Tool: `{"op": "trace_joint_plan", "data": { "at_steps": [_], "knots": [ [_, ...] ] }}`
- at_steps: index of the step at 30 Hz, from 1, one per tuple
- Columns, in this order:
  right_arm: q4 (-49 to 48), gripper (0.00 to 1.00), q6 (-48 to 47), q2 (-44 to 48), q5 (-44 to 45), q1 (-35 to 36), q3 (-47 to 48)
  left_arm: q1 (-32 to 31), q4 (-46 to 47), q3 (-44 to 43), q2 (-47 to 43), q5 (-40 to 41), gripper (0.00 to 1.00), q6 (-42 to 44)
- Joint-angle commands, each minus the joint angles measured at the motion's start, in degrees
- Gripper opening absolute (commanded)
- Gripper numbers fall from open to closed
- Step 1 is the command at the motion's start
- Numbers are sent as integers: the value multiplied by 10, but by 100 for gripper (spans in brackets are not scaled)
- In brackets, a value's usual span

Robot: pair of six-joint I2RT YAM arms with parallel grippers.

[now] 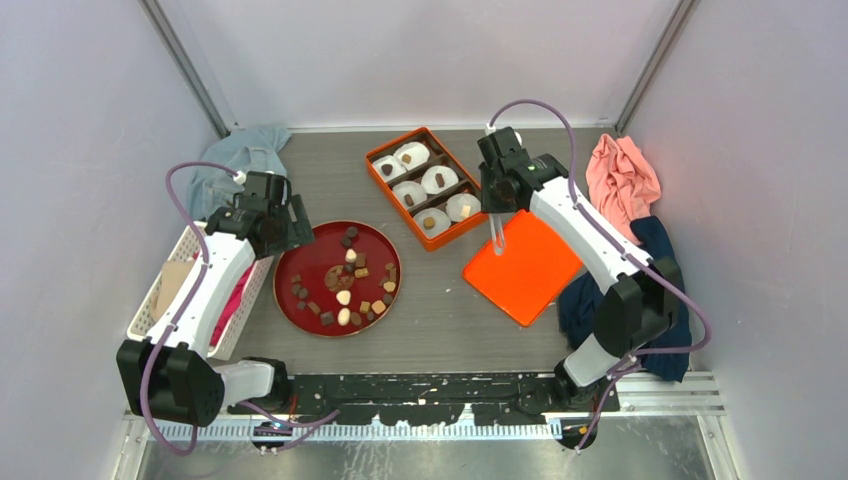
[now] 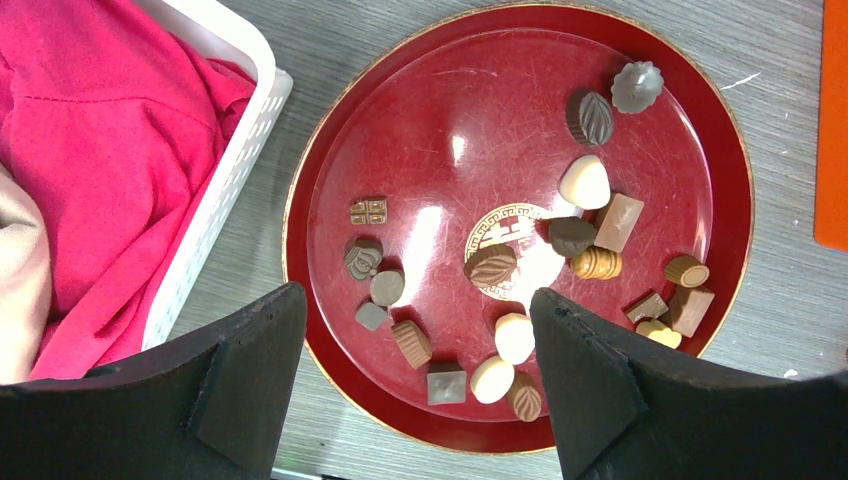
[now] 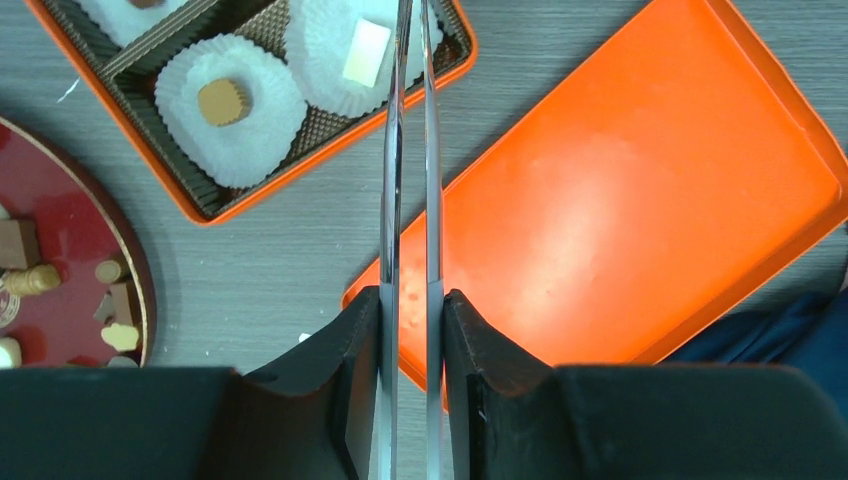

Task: Pack the chocolate

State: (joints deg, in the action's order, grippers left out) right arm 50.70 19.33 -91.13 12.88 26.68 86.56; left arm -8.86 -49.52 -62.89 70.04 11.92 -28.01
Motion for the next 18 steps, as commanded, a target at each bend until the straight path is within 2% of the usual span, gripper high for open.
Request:
{"op": "trace_joint_plan", "data": {
  "at_steps": [1, 9, 15, 18],
  "knots": [
    [-46, 22, 22, -10, 43, -17, 12, 2, 16, -14, -19, -2, 83, 5],
    [-117, 21, 45, -98, 57, -110, 63, 2, 20, -13, -13, -12, 83, 4],
    [-94, 23, 94, -253, 101, -170, 222, 2, 17, -14, -19, -5, 83, 7],
    [-74, 27, 115, -321, 105, -187, 296, 2, 15, -15, -16, -4, 83, 7]
  ]
}}
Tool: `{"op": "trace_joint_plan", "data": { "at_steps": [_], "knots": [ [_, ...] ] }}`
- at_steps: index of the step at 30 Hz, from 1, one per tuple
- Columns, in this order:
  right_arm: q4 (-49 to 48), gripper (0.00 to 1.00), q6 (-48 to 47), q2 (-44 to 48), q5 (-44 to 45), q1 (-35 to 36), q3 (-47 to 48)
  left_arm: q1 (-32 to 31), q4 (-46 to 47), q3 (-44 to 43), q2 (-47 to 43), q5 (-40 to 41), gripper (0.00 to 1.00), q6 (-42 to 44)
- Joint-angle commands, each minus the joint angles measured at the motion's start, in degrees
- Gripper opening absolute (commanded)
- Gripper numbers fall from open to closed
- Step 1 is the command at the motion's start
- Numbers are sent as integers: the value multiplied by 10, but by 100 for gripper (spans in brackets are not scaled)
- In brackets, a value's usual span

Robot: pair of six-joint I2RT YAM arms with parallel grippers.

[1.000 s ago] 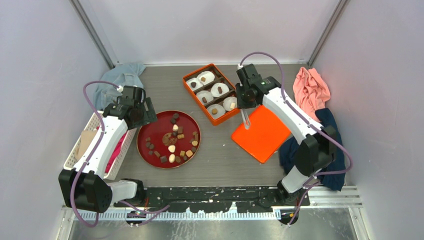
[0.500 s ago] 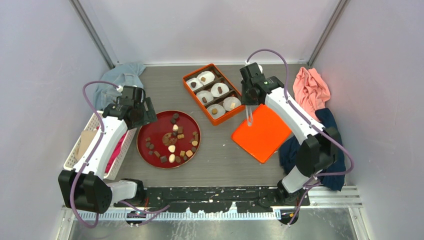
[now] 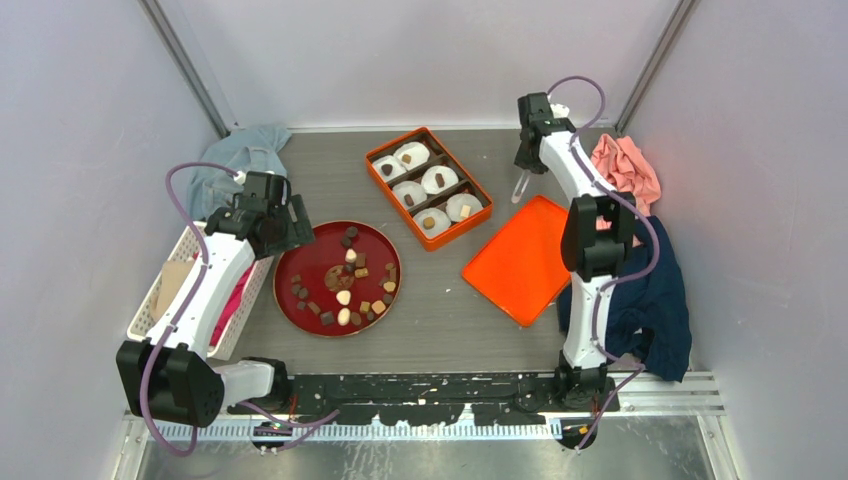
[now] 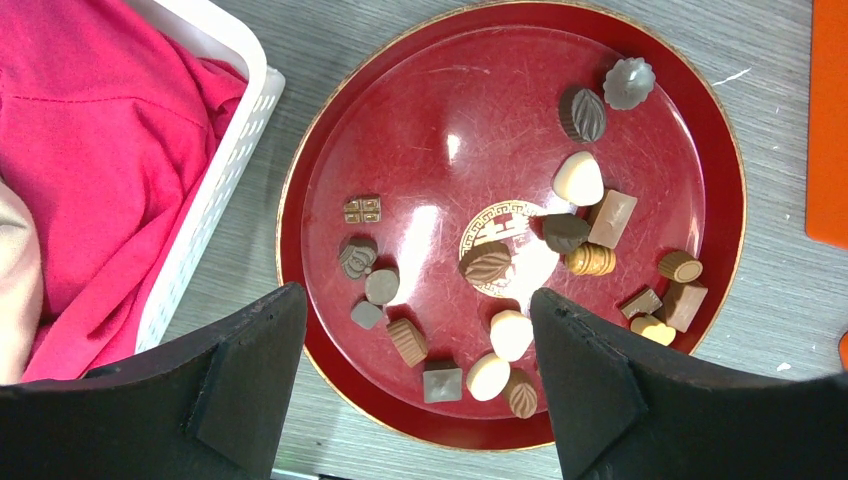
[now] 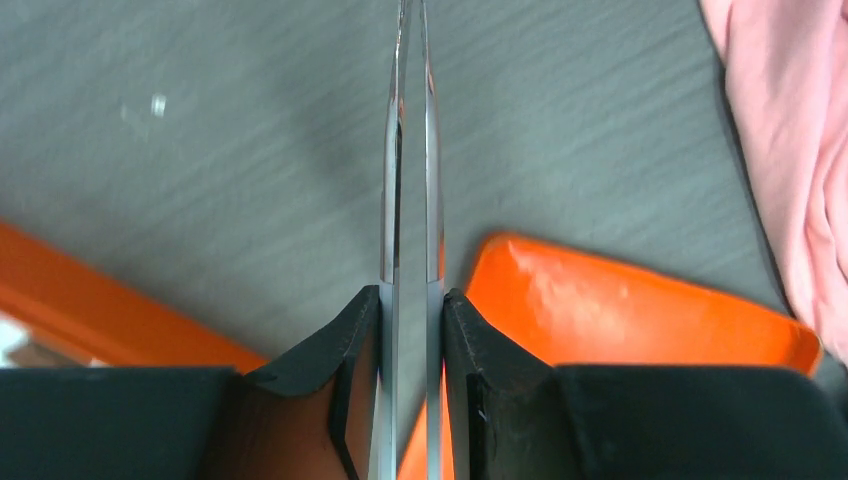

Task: Pack the chocolate

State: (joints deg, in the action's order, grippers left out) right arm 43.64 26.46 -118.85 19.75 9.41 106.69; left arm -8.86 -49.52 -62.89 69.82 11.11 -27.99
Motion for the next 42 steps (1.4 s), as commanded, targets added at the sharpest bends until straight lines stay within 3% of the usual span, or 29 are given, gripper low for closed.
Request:
{"op": "trace_joint_plan", "data": {
  "at_steps": [1, 7, 12, 15, 22, 31, 36, 42],
  "knots": [
    [-2, 28, 48, -63, 38, -18, 112, 2, 15, -16, -12, 4, 83, 7],
    [0, 36, 64, -148, 58, -34, 172, 2, 12, -20, -11, 6, 83, 8],
    [-52, 62, 66, -169, 17, -44, 150, 2, 11, -20, -15, 5, 83, 7],
    [-76, 72, 59, -169, -10, -47, 146, 2, 9, -19, -18, 4, 83, 6],
    [-69, 76, 43, -118, -11, -47, 144, 2, 7, -17, -24, 1, 83, 3],
    [-155, 76, 65, 116, -13, -35, -93, 1, 27, -13, -9, -59, 82, -4],
    [-186, 76, 72, 256, -11, 5, -294, -3, 61, -4, -19, -101, 83, 5],
    [-170, 73, 94, 284, -24, 54, -414, -15, 75, -5, 2, -127, 83, -6]
  ]
}}
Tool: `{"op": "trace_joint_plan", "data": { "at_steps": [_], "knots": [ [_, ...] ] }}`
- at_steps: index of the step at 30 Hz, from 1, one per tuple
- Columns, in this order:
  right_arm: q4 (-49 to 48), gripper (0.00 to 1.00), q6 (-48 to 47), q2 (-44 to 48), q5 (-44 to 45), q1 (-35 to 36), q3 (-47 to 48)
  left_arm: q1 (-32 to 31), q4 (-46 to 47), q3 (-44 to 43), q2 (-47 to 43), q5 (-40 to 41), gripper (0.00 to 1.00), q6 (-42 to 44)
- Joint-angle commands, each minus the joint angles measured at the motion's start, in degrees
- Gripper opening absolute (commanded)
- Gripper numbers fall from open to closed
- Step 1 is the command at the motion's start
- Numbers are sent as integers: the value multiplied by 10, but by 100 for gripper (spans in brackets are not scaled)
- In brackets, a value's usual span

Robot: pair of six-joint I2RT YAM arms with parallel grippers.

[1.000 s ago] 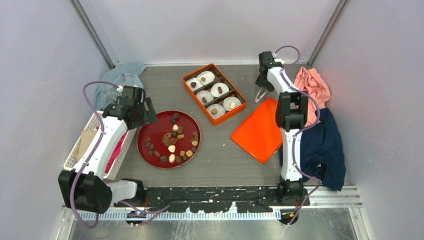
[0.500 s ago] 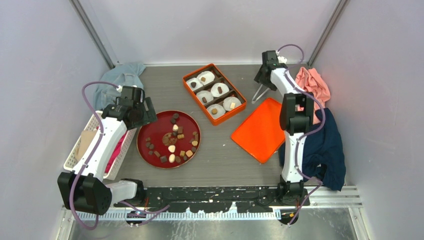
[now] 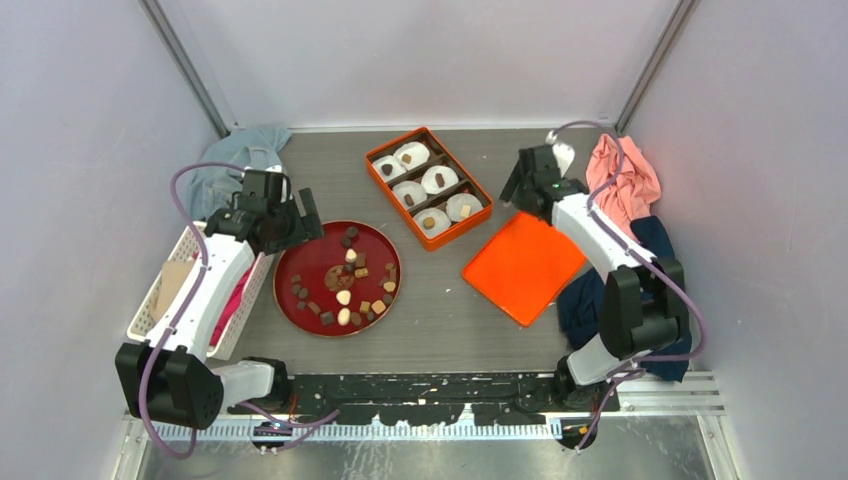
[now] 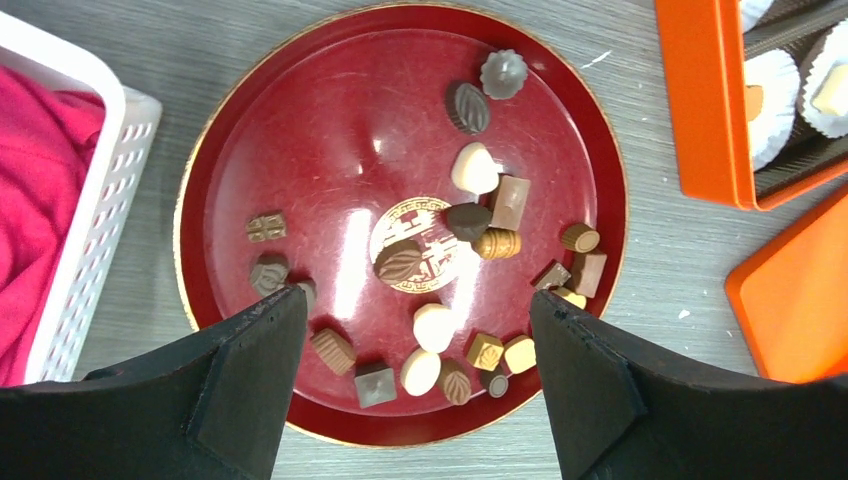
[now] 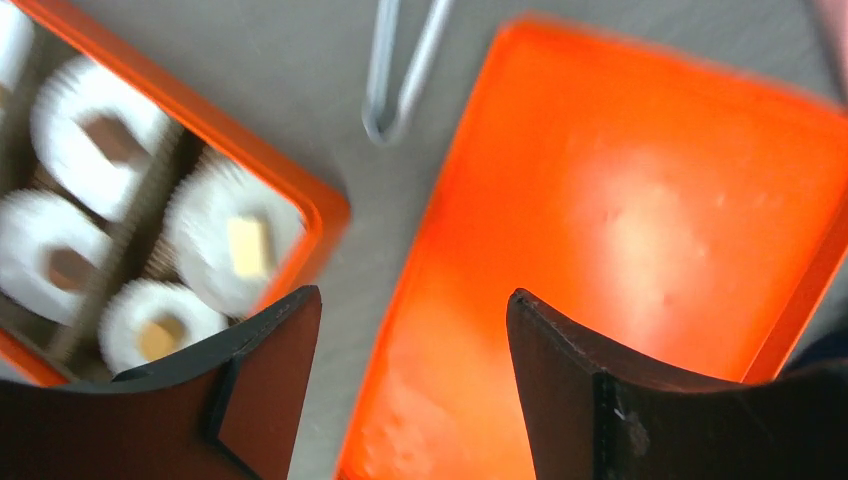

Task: Pack the chocolate

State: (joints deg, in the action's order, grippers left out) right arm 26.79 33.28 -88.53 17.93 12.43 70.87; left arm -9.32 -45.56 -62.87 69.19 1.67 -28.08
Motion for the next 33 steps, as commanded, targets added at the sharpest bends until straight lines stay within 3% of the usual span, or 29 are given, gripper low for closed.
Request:
{"op": "trace_joint_plan", "data": {
  "at_steps": [1, 13, 18, 22, 29, 33],
  "knots": [
    [-5, 73, 30, -24, -12, 27, -64, -14, 35, -5, 12, -34, 82, -10],
    [-22, 64, 31, -113, -49, 32, -28, -47, 30, -12, 15, -21, 82, -22],
    [-8, 56, 43, -204, -36, 32, 27, -52, 32, -13, 20, -23, 82, -27],
    [-5, 43, 55, -209, -24, 33, 23, -54, 25, -14, 15, -21, 82, -24],
    [3, 3, 56, -115, -35, 34, -19, -54, 23, -19, 20, 0, 82, -16],
    [27, 1, 55, -18, -44, 37, -49, -55, 30, -42, 38, -27, 82, -15]
  ]
}}
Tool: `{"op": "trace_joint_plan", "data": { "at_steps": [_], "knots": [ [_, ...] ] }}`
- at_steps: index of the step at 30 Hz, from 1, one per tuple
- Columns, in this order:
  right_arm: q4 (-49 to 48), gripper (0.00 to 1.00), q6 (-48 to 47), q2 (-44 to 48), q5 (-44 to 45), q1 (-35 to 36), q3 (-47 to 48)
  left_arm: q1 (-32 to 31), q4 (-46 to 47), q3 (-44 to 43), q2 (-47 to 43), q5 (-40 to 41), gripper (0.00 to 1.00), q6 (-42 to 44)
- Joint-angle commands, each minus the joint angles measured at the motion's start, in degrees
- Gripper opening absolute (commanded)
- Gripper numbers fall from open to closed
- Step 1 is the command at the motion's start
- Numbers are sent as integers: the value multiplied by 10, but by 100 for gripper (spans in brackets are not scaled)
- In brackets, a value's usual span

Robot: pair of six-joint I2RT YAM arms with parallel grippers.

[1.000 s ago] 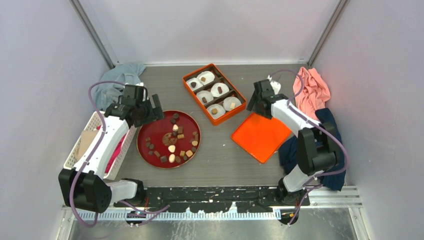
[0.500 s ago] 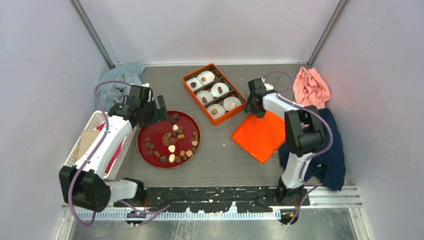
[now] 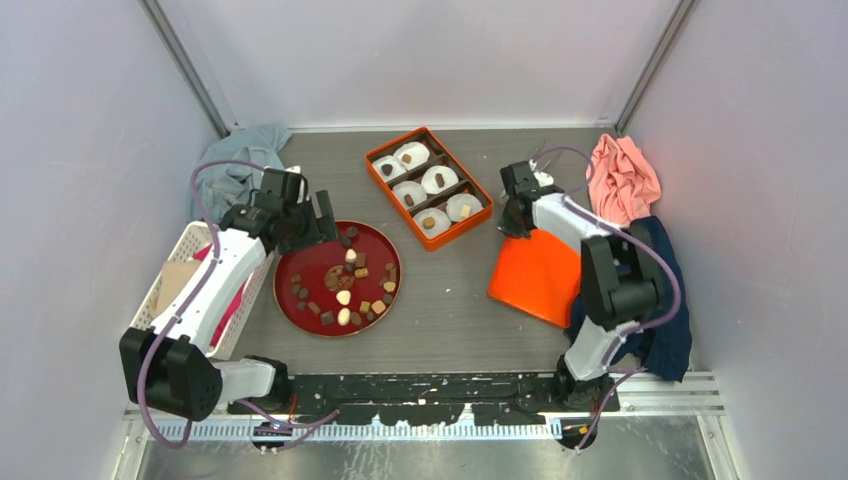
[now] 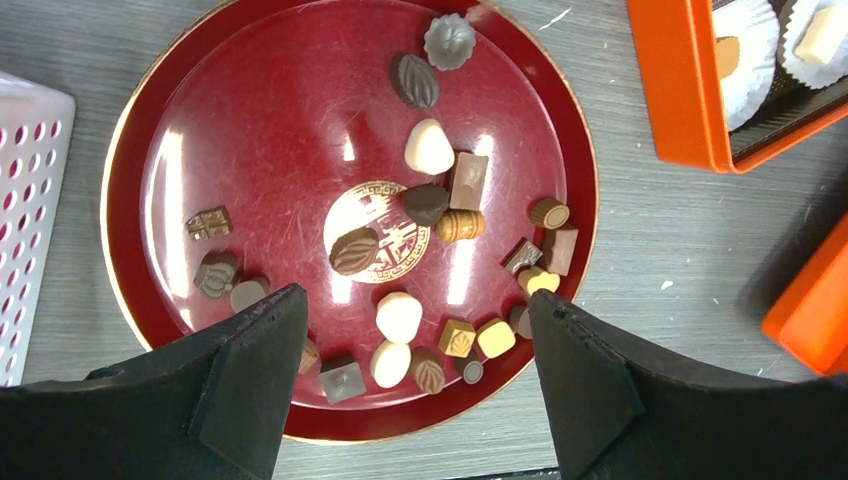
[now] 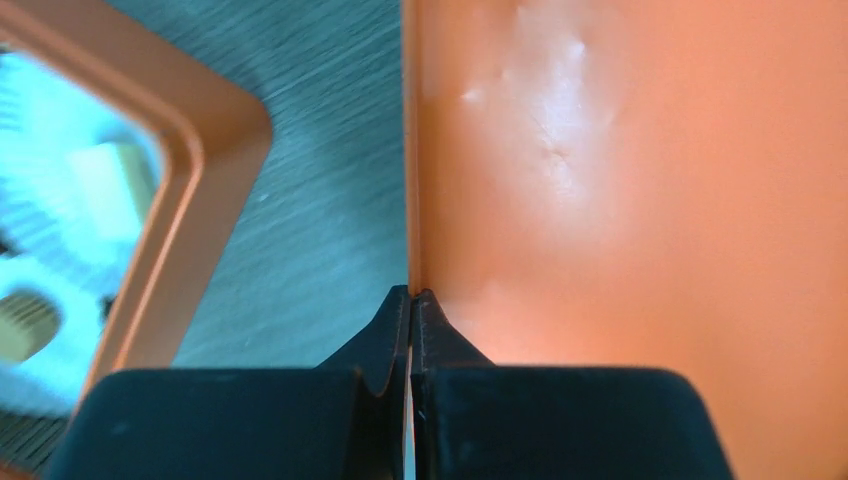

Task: Pack the chocolate

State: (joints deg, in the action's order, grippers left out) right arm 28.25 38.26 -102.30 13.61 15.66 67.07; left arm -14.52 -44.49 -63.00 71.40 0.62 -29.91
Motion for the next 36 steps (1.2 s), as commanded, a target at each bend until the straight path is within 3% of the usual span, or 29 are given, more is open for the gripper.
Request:
{"op": "trace_joint_plan", "data": {
  "at_steps": [1, 8, 15, 22, 27, 32, 36],
  "knots": [
    [17, 1, 5, 144, -6, 6, -18, -5, 22, -55, 22, -24, 82, 4],
    [20, 1, 0, 303, -97, 7, -47, -26, 27, -117, 57, -69, 82, 19],
    [-15, 1, 22, 377, -239, 12, -29, -29, 30, -144, 60, -170, 82, 37],
    [-126, 1, 43, 395, -363, 13, -34, -43, 58, -151, 63, -320, 82, 39],
    [-228, 1, 101, 411, -409, 14, -59, -43, 86, -124, 79, -360, 81, 13],
    [-252, 1, 112, 397, -432, 13, -45, -44, 117, -110, 70, -371, 82, 12],
    [-300, 1, 105, 378, -481, 13, -9, -44, 155, -129, 106, -427, 82, 18]
  ]
}}
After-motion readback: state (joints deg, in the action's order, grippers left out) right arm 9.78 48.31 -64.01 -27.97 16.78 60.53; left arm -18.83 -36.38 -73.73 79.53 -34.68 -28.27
